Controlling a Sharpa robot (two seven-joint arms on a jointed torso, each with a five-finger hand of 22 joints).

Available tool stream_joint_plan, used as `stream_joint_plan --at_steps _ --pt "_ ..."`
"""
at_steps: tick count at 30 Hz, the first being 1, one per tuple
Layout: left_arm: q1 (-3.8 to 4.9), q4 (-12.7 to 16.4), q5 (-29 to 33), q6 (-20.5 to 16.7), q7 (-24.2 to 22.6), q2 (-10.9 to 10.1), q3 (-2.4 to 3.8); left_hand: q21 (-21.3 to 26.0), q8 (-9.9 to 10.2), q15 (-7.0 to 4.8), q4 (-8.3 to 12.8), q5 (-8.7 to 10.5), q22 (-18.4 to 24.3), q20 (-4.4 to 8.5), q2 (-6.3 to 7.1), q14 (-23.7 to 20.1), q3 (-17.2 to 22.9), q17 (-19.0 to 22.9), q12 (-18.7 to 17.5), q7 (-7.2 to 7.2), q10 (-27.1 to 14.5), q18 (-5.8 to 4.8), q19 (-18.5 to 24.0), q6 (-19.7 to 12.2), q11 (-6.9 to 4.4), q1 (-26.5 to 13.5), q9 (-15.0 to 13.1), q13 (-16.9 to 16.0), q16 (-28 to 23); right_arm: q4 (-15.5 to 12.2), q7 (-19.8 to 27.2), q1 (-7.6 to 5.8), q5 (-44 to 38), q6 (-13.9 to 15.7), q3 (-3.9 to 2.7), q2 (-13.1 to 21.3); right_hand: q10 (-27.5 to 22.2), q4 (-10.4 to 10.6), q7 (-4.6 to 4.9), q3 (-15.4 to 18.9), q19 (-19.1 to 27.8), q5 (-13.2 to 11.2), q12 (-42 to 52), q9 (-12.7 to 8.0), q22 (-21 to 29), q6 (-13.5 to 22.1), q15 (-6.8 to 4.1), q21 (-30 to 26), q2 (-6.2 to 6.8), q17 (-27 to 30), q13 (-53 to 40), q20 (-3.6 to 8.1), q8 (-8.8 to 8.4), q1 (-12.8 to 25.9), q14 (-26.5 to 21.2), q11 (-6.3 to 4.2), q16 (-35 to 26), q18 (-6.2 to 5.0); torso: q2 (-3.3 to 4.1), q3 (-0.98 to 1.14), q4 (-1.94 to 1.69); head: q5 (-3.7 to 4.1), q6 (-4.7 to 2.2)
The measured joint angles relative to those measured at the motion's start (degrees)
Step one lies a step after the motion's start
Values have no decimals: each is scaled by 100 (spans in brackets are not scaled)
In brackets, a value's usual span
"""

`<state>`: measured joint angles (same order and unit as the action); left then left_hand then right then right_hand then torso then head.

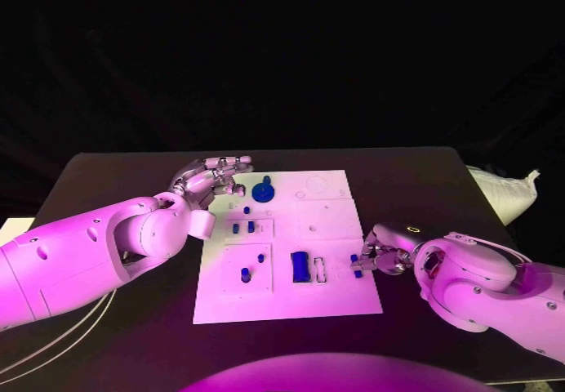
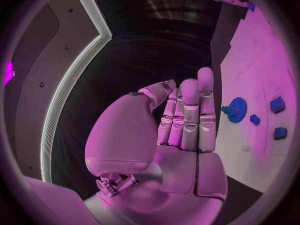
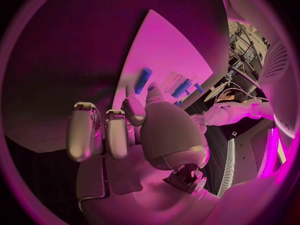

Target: Assemble the parts on the task board

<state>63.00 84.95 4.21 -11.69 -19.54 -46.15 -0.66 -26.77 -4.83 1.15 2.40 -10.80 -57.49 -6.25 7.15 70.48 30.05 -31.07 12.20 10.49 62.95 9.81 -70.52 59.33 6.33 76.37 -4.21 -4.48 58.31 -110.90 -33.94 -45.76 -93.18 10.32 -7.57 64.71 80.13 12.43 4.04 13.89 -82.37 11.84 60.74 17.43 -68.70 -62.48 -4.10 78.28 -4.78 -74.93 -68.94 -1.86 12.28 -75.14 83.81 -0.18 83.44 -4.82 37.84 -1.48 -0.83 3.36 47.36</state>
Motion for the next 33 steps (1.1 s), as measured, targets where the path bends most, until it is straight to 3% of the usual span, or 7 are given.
stream_joint_plan --at_steps 9,11,13,15,26,29,33 --pt "-5 0 -3 1 5 0 0 0 0 0 0 0 0 0 0 0 0 0 0 0 0 1 0 0 0 0 0 0 0 96 -2 23 -209 -33 -6 -229 -85 -173 21 -10 22 -91 -178 31 55 15 0 -27 111 1 80 -21 -56 -307 0 -6 -33 0 3 3 9 -6 1" --pt "-6 3 -4 1 6 0 0 0 0 0 0 0 0 0 0 0 0 -1 0 0 0 0 0 0 0 0 0 0 0 116 -1 46 -305 -36 -15 -286 -115 -354 24 -95 22 -296 -207 48 55 -4 2 -27 122 1 86 -21 -67 -550 1 4 -33 -1 4 3 7 -5 3" --pt "-7 7 -4 1 7 1 0 0 0 0 0 0 0 0 0 0 0 -1 0 0 0 0 0 0 0 0 0 0 0 127 0 61 -409 -47 -20 -332 -136 -526 48 -224 21 -711 -267 49 55 5 5 -27 127 1 96 -21 -91 -779 1 7 -33 0 4 2 3 -3 8" --pt "-8 9 -5 1 8 2 0 0 0 0 0 0 0 0 0 0 0 -1 0 0 0 0 0 0 0 0 0 0 0 137 4 81 -547 -77 -28 -382 -158 -621 83 -319 21 -856 -341 49 55 9 15 -27 142 1 164 -21 -122 -908 -8 24 -33 0 3 -1 2 -1 15" --pt "-9 13 -6 1 13 -11 0 0 0 0 0 0 5 0 0 0 0 11 0 0 0 0 0 0 0 0 -1 5 0 149 47 205 -1339 -279 -73 -603 -250 -763 127 -461 42 -829 -698 57 97 108 36 -61 187 2 400 -42 -212 -1139 -28 114 -33 0 -4 -1 7 -14 26" --pt "-9 16 -6 1 15 -16 1 0 0 0 16 0 5 0 0 0 -16 11 0 12 -40 0 0 -12 -2 0 1 5 0 128 49 238 -1508 -312 -80 -638 -291 -826 137 -524 42 -817 -720 57 97 119 45 -85 140 2 424 -42 -288 -1188 -20 80 -33 0 -4 0 7 -12 23" --pt "-9 21 -6 0 18 -21 1 0 0 0 16 0 4 0 0 0 -16 11 0 20 -42 0 0 -21 0 0 4 8 0 98 58 268 -1637 -318 -79 -657 -332 -900 85 -777 42 -554 -764 -54 87 62 42 -85 81 2 461 -42 -333 -1274 -17 75 -33 0 -3 1 8 -12 19"
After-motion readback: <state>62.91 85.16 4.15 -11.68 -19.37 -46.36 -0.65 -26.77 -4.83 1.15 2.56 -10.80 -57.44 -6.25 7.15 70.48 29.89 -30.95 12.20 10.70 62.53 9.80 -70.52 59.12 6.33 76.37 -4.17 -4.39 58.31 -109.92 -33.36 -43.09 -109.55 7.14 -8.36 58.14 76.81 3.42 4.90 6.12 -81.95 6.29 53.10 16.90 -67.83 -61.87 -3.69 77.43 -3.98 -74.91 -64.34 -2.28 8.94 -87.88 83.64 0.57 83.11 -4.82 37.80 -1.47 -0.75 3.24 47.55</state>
